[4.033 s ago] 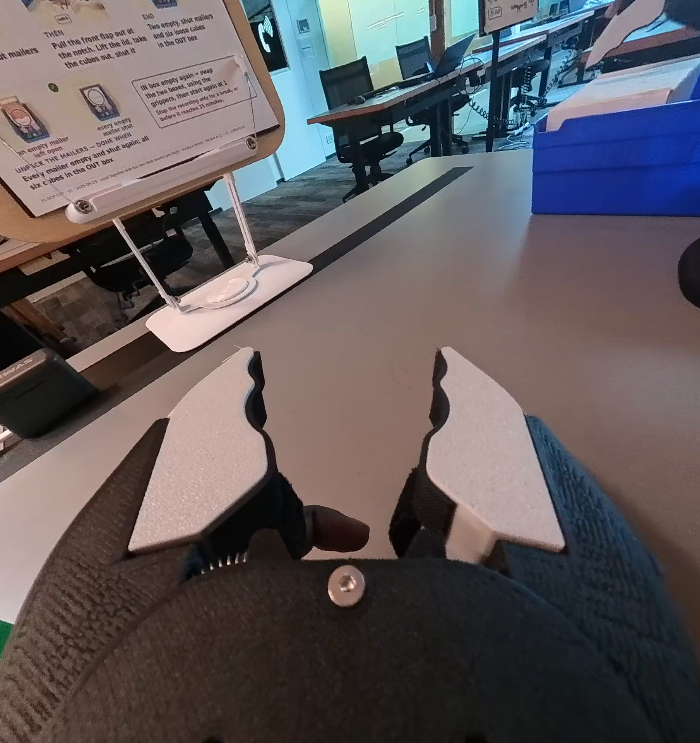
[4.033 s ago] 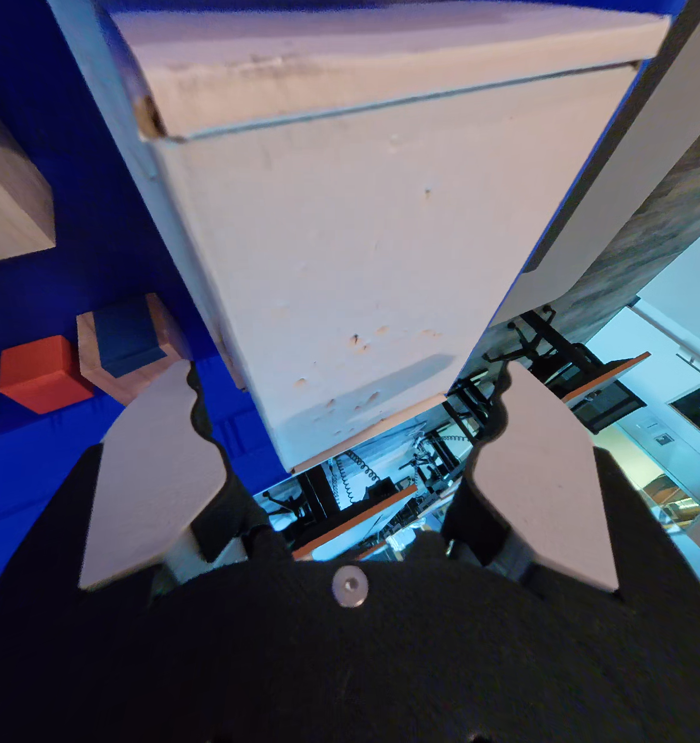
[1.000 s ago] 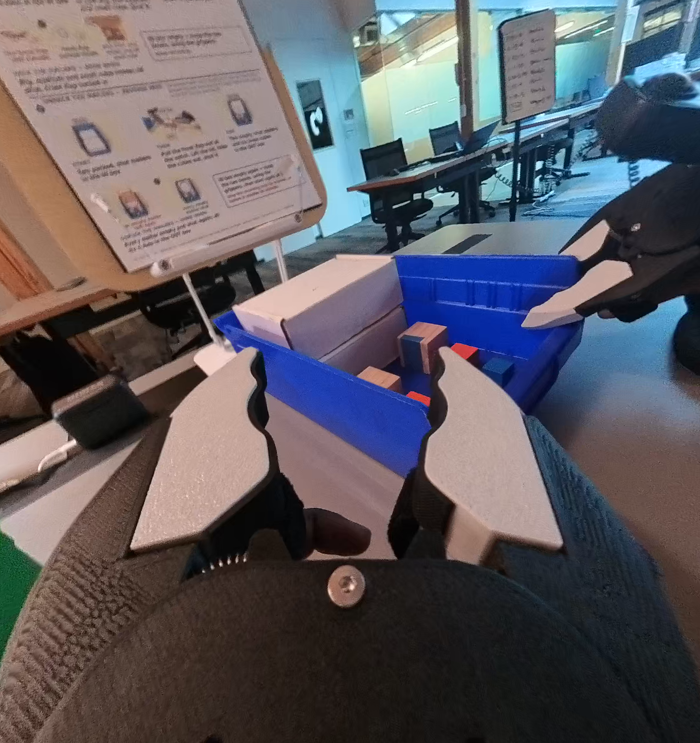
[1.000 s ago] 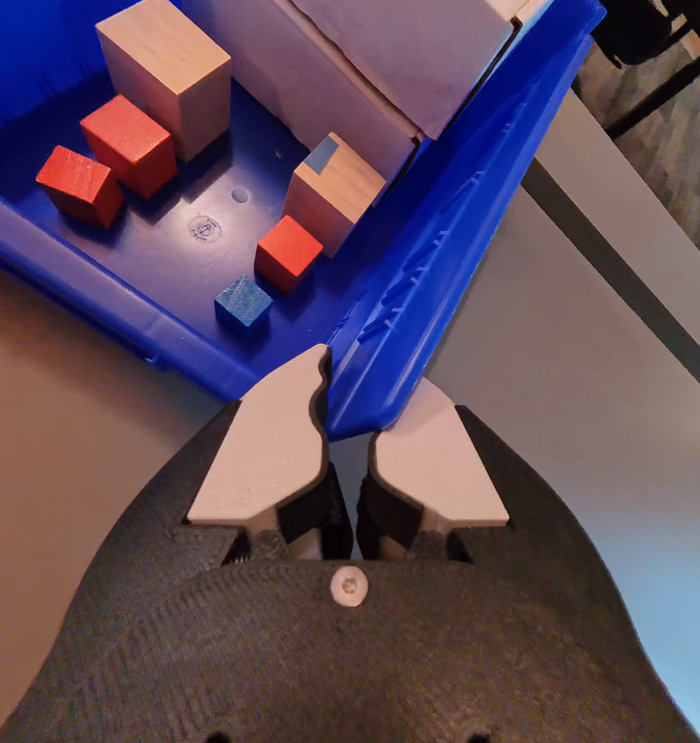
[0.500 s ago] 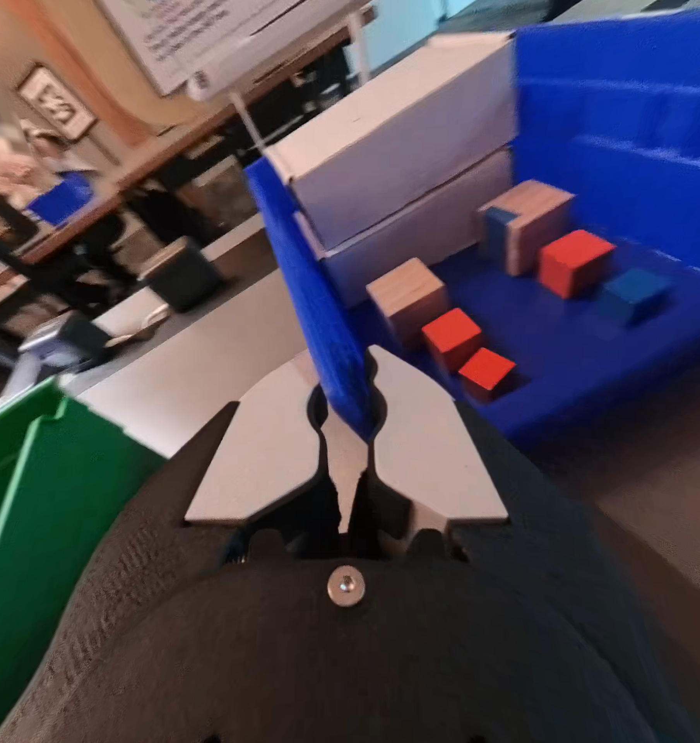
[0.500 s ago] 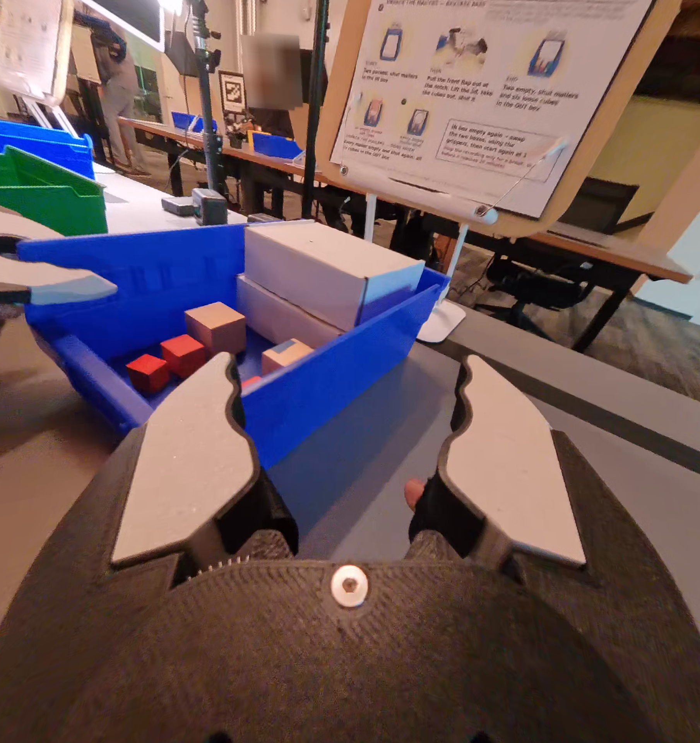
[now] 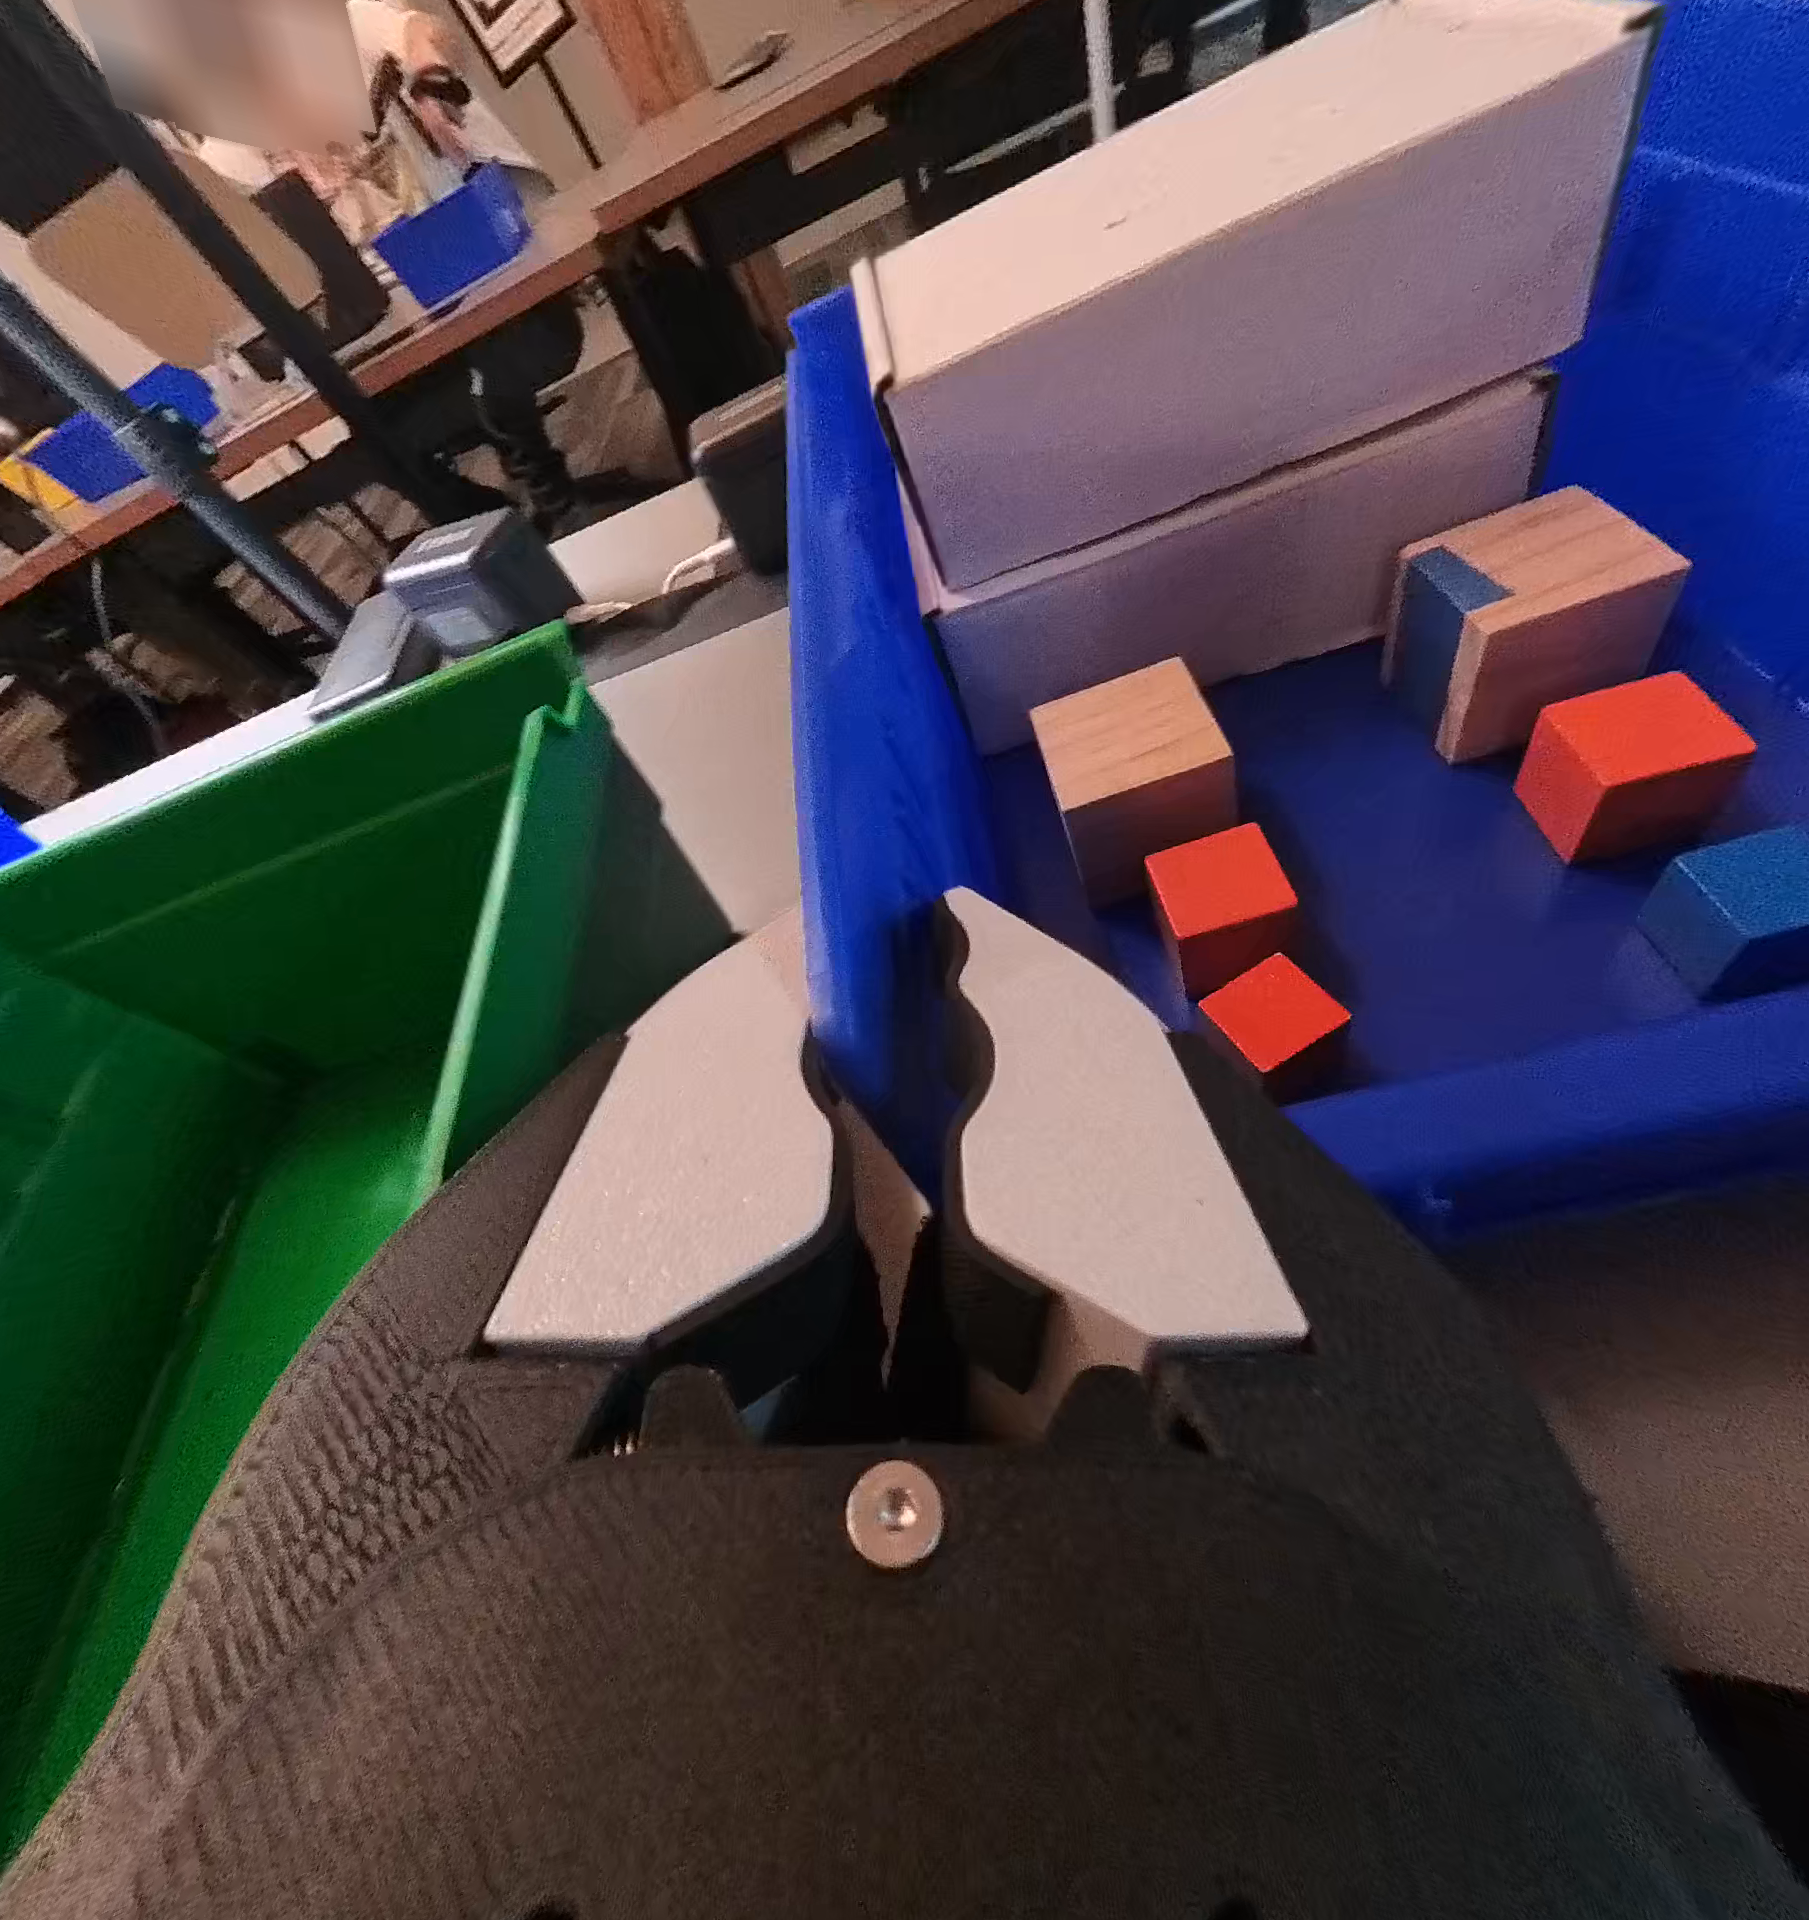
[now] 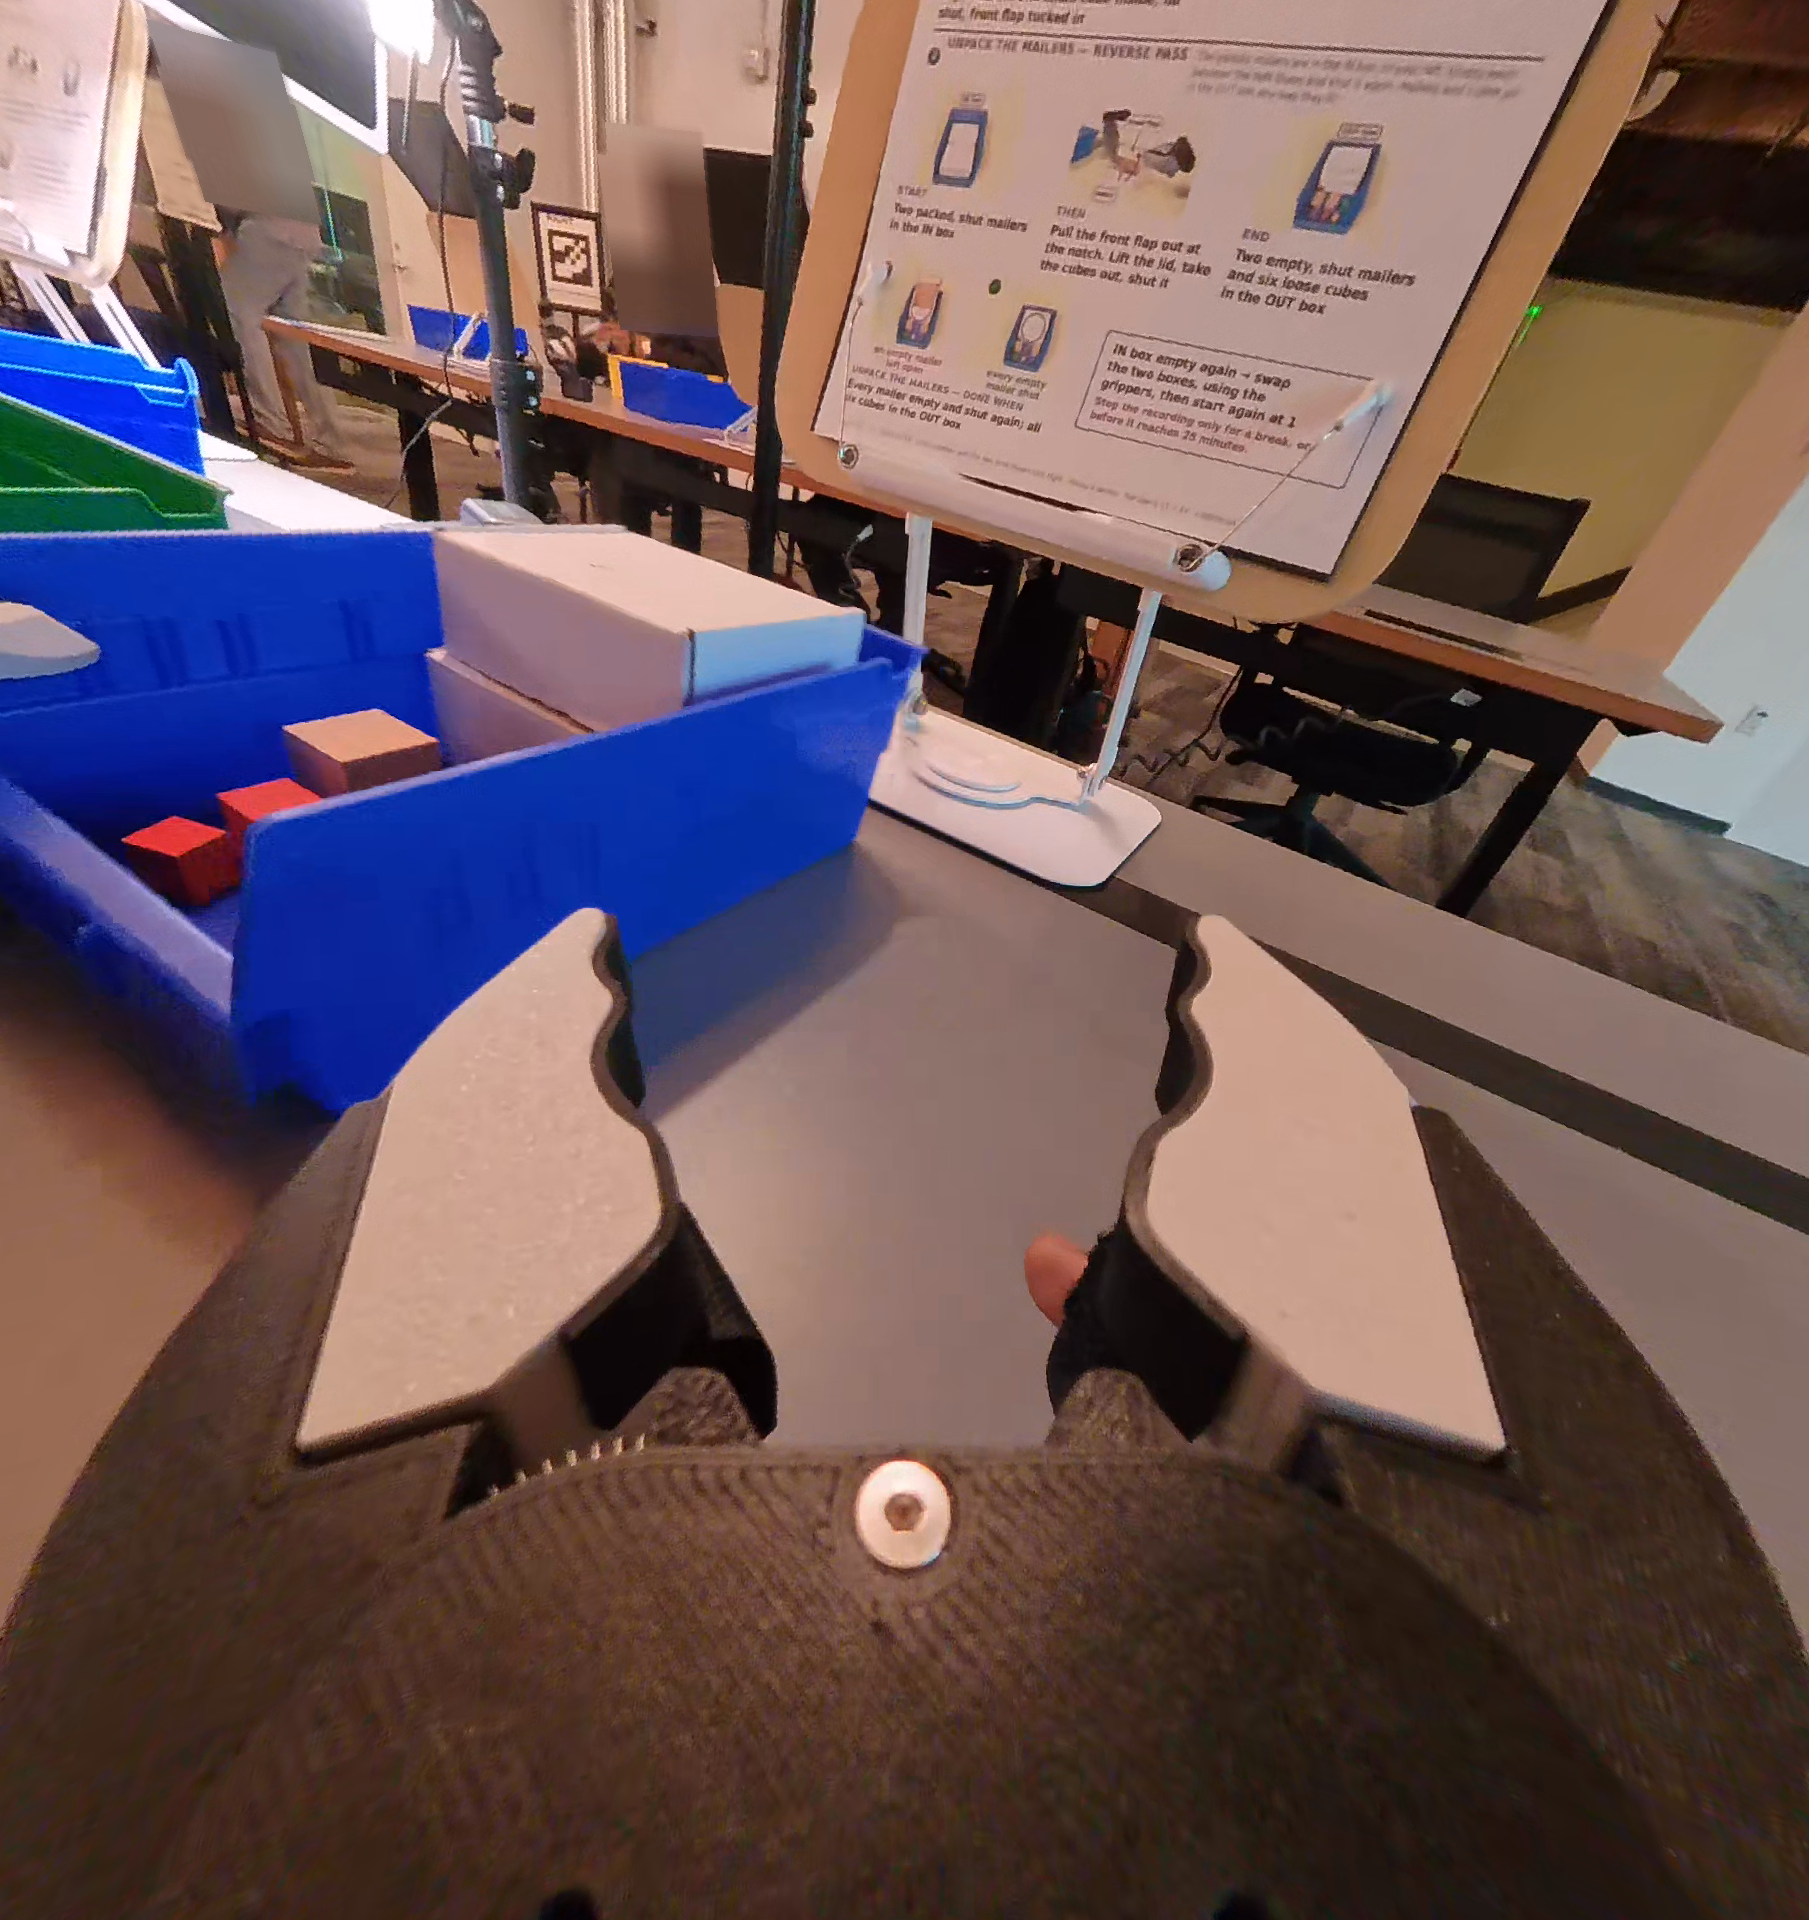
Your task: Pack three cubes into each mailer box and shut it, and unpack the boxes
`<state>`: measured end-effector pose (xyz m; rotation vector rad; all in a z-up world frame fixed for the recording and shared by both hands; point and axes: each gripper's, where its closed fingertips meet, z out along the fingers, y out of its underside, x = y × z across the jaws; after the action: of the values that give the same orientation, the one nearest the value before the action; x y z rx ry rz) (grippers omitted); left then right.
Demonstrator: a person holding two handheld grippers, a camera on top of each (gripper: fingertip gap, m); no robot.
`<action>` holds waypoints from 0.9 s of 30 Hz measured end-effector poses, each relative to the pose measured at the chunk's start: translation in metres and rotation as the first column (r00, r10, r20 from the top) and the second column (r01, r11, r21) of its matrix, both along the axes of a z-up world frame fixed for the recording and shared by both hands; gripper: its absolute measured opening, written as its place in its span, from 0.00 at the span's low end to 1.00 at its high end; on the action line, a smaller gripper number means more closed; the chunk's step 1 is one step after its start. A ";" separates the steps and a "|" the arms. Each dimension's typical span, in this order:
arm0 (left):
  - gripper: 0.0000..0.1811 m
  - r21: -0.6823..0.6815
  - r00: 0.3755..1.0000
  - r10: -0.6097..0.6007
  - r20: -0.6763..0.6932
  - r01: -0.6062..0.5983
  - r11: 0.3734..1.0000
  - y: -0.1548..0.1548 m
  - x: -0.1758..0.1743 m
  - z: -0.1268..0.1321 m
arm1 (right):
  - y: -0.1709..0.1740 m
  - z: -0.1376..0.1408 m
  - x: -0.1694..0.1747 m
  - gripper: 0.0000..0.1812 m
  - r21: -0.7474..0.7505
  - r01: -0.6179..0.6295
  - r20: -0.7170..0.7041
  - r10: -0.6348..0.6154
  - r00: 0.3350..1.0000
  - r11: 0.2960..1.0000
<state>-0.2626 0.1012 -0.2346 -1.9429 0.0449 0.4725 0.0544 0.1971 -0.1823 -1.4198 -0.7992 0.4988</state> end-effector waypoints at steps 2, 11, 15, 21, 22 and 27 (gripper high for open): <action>0.07 -0.001 0.999 0.046 -0.028 -0.046 0.999 -0.006 -0.009 0.000 | 0.000 0.000 0.000 0.54 0.011 0.005 0.004 -0.005 1.000 1.000; 0.19 0.024 0.992 0.121 -0.042 -0.120 0.993 -0.017 -0.025 0.005 | -0.003 0.000 -0.004 0.55 0.005 -0.025 -0.009 0.025 1.000 1.000; 0.31 0.263 0.996 -0.083 0.037 0.070 0.962 -0.029 0.020 0.052 | -0.004 0.004 -0.004 0.57 -0.009 -0.043 -0.060 0.042 0.997 0.999; 0.50 0.606 0.825 -0.556 0.097 0.394 0.690 -0.108 0.076 0.135 | -0.007 0.003 -0.007 0.60 -0.004 -0.064 -0.057 0.064 0.996 0.998; 0.51 0.671 0.801 -0.592 0.088 0.392 0.630 -0.126 0.068 0.152 | -0.008 0.003 -0.007 0.60 0.002 -0.069 -0.057 0.069 0.996 0.998; 0.53 0.501 0.826 -0.563 -0.012 0.492 0.712 -0.186 -0.003 0.151 | -0.007 0.000 -0.008 0.61 -0.002 -0.067 -0.049 0.067 0.997 0.998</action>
<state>-0.2655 -0.0851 -0.0831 -1.3670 0.3553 -0.0533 0.0462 0.1900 -0.1820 -1.3822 -0.8088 0.5852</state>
